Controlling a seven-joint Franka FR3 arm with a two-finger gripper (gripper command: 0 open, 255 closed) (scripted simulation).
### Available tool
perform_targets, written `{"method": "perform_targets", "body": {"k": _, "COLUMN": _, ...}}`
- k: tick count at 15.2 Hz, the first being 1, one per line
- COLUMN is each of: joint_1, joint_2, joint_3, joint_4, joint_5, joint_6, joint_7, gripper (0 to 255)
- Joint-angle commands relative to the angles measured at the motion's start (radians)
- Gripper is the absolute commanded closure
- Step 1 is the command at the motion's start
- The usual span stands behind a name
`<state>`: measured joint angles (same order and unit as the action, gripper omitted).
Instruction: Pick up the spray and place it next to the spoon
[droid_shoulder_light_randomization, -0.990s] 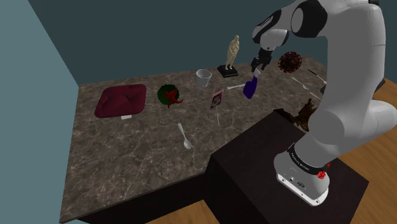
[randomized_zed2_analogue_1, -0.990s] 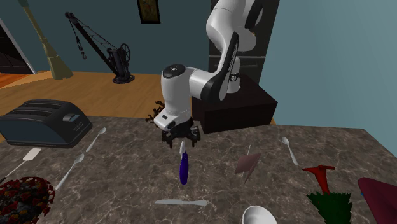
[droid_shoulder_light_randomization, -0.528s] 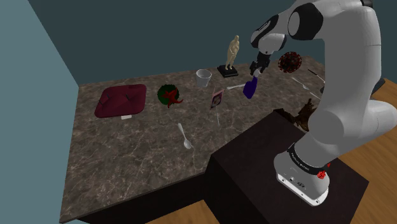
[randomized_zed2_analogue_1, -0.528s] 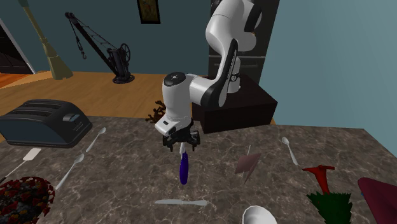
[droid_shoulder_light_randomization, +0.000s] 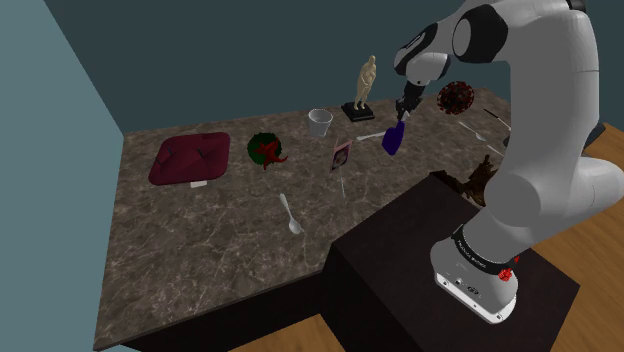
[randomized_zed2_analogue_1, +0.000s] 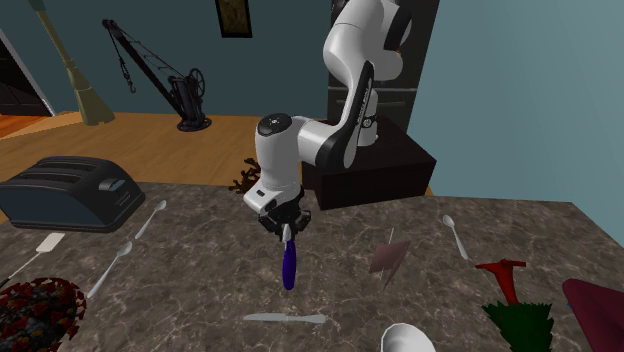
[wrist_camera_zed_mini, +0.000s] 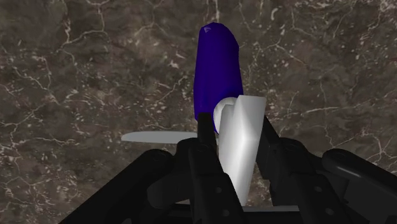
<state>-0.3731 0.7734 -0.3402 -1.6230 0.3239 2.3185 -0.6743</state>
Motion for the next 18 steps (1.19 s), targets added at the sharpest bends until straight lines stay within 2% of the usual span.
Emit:
{"method": "perform_targets", "body": {"k": 1, "joint_1": 0.000, "joint_2": 0.000, "joint_3": 0.000, "joint_4": 0.000, "joint_5": 0.000, "joint_6": 0.000, "joint_7": 0.000, "gripper": 255}}
{"method": "perform_targets", "body": {"k": 6, "joint_1": 0.000, "joint_2": 0.000, "joint_3": 0.000, "joint_4": 0.000, "joint_5": 0.000, "joint_6": 0.000, "joint_7": 0.000, "gripper": 255}}
{"method": "perform_targets", "body": {"k": 18, "joint_1": 0.022, "joint_2": -0.106, "joint_3": -0.033, "joint_4": -0.006, "joint_5": -0.038, "joint_6": -0.099, "joint_7": 0.021, "gripper": 255}}
